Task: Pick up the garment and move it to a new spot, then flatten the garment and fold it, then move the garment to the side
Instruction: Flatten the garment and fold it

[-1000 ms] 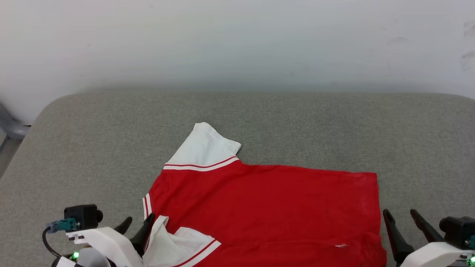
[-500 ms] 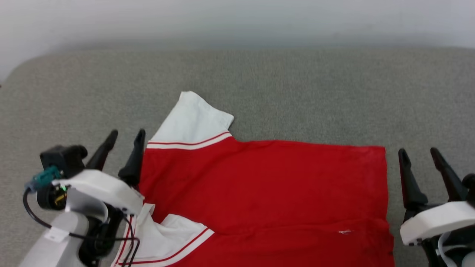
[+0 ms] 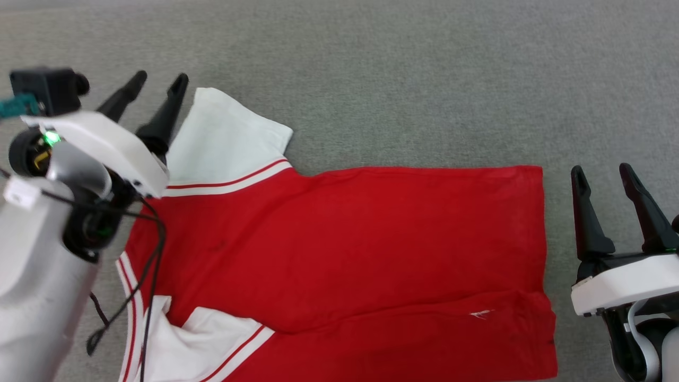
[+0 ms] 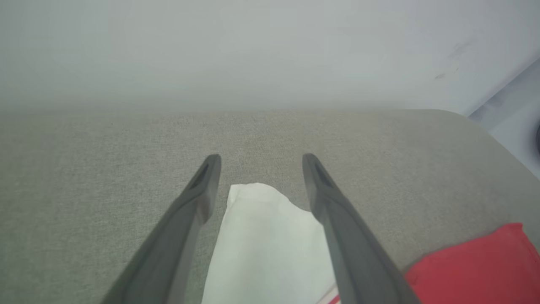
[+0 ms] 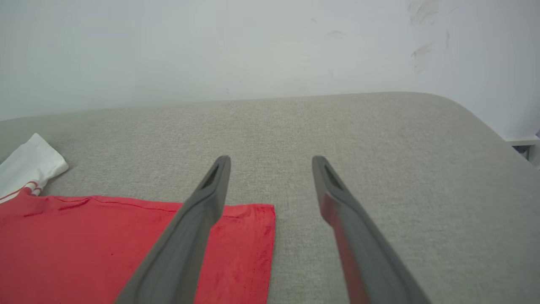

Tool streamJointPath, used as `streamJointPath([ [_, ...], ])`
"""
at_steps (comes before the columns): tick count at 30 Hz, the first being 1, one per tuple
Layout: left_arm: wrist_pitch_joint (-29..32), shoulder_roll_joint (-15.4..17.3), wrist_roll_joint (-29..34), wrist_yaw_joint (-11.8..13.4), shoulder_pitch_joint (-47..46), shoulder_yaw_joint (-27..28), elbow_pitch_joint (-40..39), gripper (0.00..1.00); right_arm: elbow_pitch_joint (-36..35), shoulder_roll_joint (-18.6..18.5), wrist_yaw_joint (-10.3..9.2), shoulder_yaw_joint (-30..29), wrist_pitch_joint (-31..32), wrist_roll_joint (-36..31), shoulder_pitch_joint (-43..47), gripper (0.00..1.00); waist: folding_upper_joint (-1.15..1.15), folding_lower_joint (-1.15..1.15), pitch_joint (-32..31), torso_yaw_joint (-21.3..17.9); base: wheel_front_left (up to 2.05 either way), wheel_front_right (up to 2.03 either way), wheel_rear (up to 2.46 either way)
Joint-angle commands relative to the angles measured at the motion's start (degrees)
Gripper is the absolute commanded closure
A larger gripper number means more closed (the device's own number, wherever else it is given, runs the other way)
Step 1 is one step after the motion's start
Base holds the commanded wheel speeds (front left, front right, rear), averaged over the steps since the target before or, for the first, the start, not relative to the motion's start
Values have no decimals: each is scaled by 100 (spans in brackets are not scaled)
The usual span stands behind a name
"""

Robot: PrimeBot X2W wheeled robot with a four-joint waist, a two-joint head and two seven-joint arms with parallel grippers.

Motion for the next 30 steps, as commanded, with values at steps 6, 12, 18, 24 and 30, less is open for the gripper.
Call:
streamJointPath([
  [6, 1597, 376, -668, -297, -806, -125, 567, 0, 75, 14, -3, 70, -124, 118, -118, 0, 0, -1, 310, -380, 0, 0, 0],
  [12, 3138, 690, -1156, -265, -1212, -282, 977, 0, 243, 13, -3, 166, -252, 298, -80, 0, 0, -1, 445, -640, 0, 0, 0],
  [18, 3965, 780, -1253, -108, -1340, -495, 1287, 0, 405, 13, -3, 237, -374, 442, -73, 0, 0, -1, 581, -808, 0, 0, 0],
  [24, 4796, 664, -1283, 90, -1072, -905, 1558, 62, 555, 14, -3, 320, -322, 560, -55, 0, 0, -1, 616, -916, 0, 0, 0],
  [30, 4401, 503, -1282, 64, -1035, -808, 1475, 100, 774, 12, -3, 351, 164, 510, -64, 0, 0, -1, 523, -872, 0, 0, 0],
])
